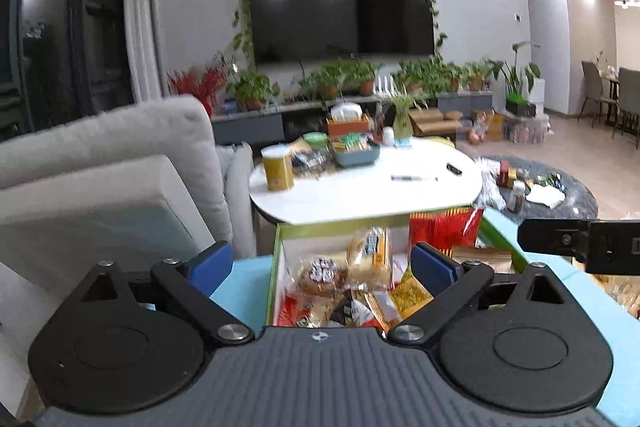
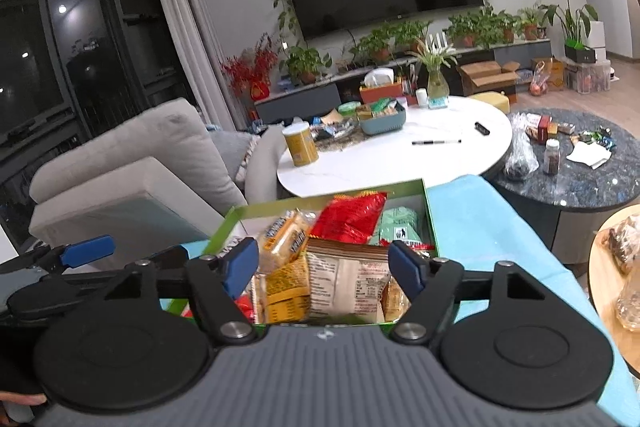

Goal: Organize snacks

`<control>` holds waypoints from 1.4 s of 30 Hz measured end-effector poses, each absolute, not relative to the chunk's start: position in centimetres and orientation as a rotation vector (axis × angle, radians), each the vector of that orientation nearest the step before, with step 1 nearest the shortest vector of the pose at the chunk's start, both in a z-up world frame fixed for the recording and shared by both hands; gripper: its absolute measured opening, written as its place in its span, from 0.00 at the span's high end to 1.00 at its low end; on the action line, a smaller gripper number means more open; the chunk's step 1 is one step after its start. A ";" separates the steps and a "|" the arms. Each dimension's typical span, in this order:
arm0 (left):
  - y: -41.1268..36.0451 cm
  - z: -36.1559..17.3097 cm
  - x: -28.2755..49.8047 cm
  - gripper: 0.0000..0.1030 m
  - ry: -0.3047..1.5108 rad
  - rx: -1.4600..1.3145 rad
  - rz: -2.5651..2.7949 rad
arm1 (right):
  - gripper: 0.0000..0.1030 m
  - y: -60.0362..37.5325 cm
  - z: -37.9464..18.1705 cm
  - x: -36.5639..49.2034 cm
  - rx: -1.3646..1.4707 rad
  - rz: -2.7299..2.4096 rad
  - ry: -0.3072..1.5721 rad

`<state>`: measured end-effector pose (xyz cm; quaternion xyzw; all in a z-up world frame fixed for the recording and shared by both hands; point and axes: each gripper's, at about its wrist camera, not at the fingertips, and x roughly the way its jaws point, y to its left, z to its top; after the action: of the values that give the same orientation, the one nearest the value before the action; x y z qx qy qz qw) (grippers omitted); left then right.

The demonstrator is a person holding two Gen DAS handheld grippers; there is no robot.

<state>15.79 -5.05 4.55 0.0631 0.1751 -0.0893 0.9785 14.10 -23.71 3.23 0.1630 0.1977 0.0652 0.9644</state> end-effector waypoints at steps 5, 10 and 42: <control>-4.5 6.2 12.7 0.00 0.279 0.122 -0.156 | 0.17 -23.7 4.6 11.2 0.315 0.101 0.322; -4.0 7.1 9.7 0.00 0.264 0.107 -0.122 | 0.17 -23.1 5.6 7.8 0.246 0.094 0.262; -1.9 3.1 0.8 0.00 0.378 0.030 -0.134 | 0.17 -19.9 1.8 0.3 0.188 0.031 0.272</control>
<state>0.79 -1.95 3.12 0.0150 0.1880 -0.0666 0.9798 0.29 -19.85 1.80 0.0934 0.1352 0.0154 0.9863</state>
